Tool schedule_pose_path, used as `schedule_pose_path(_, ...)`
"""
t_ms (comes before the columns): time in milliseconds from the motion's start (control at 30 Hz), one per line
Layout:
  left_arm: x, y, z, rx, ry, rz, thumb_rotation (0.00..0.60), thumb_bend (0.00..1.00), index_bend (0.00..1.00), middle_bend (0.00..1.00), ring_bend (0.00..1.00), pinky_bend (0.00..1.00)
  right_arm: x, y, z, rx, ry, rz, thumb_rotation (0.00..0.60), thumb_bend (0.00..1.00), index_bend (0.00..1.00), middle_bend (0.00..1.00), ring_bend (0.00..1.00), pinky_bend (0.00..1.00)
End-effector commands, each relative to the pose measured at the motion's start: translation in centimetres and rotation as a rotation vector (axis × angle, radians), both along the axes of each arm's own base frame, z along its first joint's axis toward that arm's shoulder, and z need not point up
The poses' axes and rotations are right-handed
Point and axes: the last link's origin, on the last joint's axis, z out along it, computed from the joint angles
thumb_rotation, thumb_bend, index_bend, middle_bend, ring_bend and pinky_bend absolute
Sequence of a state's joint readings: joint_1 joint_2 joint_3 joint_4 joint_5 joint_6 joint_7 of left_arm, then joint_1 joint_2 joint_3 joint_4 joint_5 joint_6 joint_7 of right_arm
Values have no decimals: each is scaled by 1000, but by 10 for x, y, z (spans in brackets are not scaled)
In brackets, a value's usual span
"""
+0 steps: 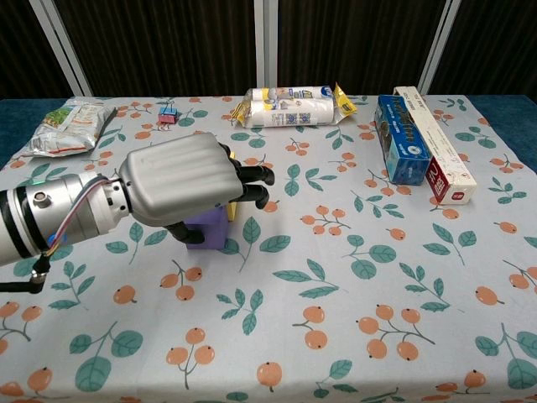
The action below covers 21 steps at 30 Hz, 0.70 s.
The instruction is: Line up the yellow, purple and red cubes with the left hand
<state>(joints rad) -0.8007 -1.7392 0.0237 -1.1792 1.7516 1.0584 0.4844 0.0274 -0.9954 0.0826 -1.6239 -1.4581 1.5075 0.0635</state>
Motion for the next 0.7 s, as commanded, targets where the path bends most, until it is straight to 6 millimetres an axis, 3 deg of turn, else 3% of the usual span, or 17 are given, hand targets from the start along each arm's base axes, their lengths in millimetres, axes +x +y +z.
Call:
schedule_pose_path(33, 0, -3, 4, -7, -15, 1, 600, 60, 382, 311, 521, 515, 0, 0, 0, 0, 0, 2, 600, 0, 0, 50, 0, 24)
schedule_pose_path(133, 0, -7, 17, -22, -69, 20, 600, 60, 382, 311, 521, 515, 1, -1, 0, 2, -2, 6, 600, 0, 0, 50, 0, 24)
schedule_pose_path(333, -12, 2, 74, -4, -218, 114, 600, 60, 382, 311, 520, 515, 1, -2, 0, 4, -1, 11, 600, 0, 0, 50, 0, 24)
schedule_pose_path(433, -22, 20, 111, 34, -282, 182, 600, 60, 382, 311, 518, 504, 1, -2, -2, 7, -4, 14, 600, 0, 0, 50, 0, 24)
schedule_pose_path(533, -34, 46, 135, 95, -308, 235, 600, 60, 382, 311, 509, 482, 1, -2, -3, 9, -8, 15, 600, 0, 0, 50, 0, 24)
schedule_pose_path(700, -57, 87, 151, 205, -244, 221, 600, 89, 391, 311, 494, 462, 1, -1, -2, 6, -5, 16, 600, 0, 0, 51, 0, 24)
